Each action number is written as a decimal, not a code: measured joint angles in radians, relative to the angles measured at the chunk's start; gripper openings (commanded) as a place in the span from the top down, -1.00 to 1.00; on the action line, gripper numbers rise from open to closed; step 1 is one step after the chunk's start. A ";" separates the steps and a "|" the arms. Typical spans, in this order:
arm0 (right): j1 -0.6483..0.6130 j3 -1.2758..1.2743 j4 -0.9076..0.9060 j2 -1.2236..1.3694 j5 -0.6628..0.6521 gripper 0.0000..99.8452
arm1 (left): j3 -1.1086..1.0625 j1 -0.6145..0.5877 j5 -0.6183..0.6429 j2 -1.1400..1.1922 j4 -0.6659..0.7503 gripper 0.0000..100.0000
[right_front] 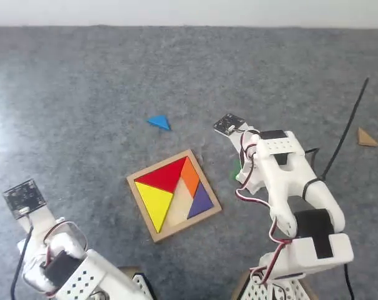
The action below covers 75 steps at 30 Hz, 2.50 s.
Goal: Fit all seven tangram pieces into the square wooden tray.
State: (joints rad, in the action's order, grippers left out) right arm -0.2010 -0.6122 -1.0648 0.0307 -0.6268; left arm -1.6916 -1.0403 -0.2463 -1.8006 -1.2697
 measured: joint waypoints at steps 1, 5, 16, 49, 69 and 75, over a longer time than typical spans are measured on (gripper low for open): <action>-0.002 0.000 -0.009 -0.011 0.000 0.94 | 0.000 0.000 0.000 0.000 0.000 0.97; -0.002 0.000 -0.032 -0.055 0.000 0.94 | 0.000 0.000 0.000 0.000 0.000 0.97; -0.072 0.023 -0.101 -0.127 0.087 0.47 | 0.000 0.000 0.000 0.000 0.000 0.97; 0.631 1.082 -0.310 0.637 -0.468 0.48 | 0.000 0.000 0.000 0.000 0.000 0.97; 0.735 2.153 -0.654 1.298 -0.671 0.47 | 0.000 0.000 0.000 0.000 0.000 0.97; 0.750 2.156 -0.595 1.346 -0.671 0.47 | 0.000 0.000 0.000 0.000 0.000 0.97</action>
State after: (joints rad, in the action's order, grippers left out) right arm 0.5493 1.5436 -1.6602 1.3763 -1.2973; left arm -1.6916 -1.0403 -0.2463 -1.8006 -1.2697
